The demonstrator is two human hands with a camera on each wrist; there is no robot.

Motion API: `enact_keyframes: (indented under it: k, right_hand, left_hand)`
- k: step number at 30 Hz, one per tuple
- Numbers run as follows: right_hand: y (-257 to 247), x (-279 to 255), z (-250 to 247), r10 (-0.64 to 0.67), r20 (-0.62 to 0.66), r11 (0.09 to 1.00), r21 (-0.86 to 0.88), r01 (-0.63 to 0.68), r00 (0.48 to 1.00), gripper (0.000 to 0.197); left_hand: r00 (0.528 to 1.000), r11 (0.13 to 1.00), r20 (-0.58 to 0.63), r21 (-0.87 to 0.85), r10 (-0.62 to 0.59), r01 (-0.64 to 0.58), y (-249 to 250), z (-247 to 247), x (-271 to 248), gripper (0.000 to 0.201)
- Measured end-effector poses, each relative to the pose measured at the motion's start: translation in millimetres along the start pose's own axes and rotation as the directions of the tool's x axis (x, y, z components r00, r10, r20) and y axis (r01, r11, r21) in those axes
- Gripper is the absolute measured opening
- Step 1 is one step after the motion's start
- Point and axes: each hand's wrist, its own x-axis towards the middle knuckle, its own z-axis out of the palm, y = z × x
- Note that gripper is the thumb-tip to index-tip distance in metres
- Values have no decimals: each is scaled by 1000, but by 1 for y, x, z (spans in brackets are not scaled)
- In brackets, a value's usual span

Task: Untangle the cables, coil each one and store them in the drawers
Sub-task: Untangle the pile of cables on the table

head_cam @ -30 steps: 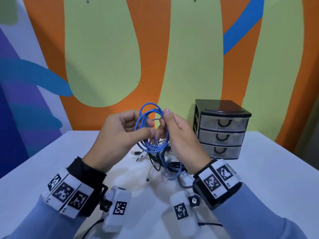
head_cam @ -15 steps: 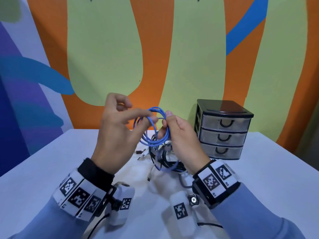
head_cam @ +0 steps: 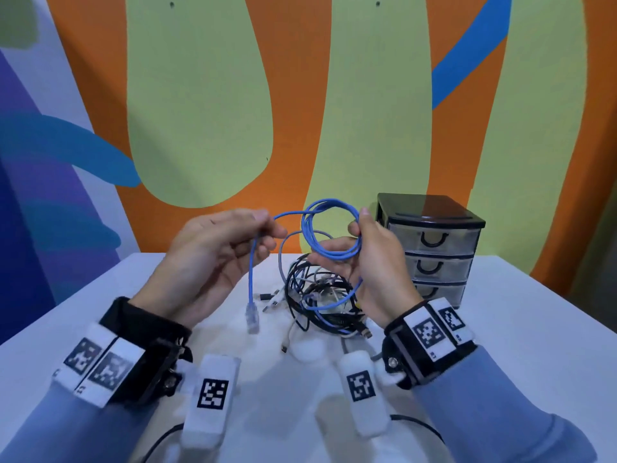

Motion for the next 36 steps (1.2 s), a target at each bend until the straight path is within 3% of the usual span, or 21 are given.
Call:
enact_keyframes:
  k: [4, 7, 9, 11, 13, 15, 16, 18, 20, 22, 23, 24, 28, 30, 32, 34, 36]
  right_hand:
    - [-4, -1, 1, -39, 39, 996, 83, 35, 998, 38]
    - [5, -11, 10, 2, 189, 990, 137, -29, 982, 37]
    - [15, -13, 17, 19, 301, 994, 94, -50, 953, 38]
    - [22, -10, 18, -74, 278, 984, -135, 115, 958, 41]
    - [27, -2, 11, -259, 235, 799, -493, 345, 937, 43]
    - [33, 4, 4, -283, 250, 659, -652, 377, 926, 46]
    - [35, 4, 4, -218, 265, 692, -637, 340, 939, 47]
    - [35, -2, 8, -11, 303, 865, -474, 161, 953, 44]
    - [31, -9, 14, 145, 358, 948, -317, -26, 922, 40]
    - [26, -16, 17, 190, 407, 963, -255, -88, 894, 39]
    - [24, -18, 16, 199, 420, 965, -243, -101, 886, 39]
    - [24, -18, 15, 208, 432, 964, -242, -110, 878, 38]
    - [26, -20, 16, 224, 451, 964, -230, -130, 864, 27]
    - [29, -16, 15, 180, 416, 977, -179, -114, 892, 27]
    - [30, -10, 14, 110, 353, 987, -151, -59, 929, 29]
    - [31, -1, 8, 46, 255, 987, -158, -6, 966, 31]
    - [31, 8, -2, -39, 171, 964, -254, 83, 984, 32]
  left_hand:
    - [990, 914, 6, 383, 141, -132, -5, -12, 6, 18]
    - [963, 694, 49, 684, 266, -226, -11, -14, 8, 12]
    - [937, 553, 95, 785, 335, -278, -17, -14, 6, 11]
    - [938, 597, 87, 751, 336, -283, -18, -13, 5, 11]
    - [954, 734, 44, 629, 296, -257, -18, -8, 4, 9]
    - [979, 890, 9, 414, 206, -191, -18, 1, 1, 12]
    - [984, 936, -6, 310, 176, -166, -18, 5, 0, 14]
    - [980, 949, -26, 255, 198, -185, -19, 9, 1, 18]
    - [954, 854, -29, 455, 297, -252, -22, 6, 3, 25]
    - [929, 601, 56, 748, 365, -281, -23, 1, 3, 41]
    - [923, 460, 113, 840, 367, -286, -23, -1, 2, 47]
    - [921, 385, 149, 876, 359, -291, -22, -3, 0, 49]
    - [912, 443, 115, 846, 394, -298, -20, -9, 3, 54]
    - [937, 577, 64, 773, 345, -265, -15, -10, 7, 55]
    - [978, 770, -2, 617, 207, -162, -8, -16, 9, 43]
    - [989, 854, 8, 504, 146, -130, -2, -22, 8, 36]
    - [950, 812, 11, 515, 313, -274, 2, -23, 7, 32]
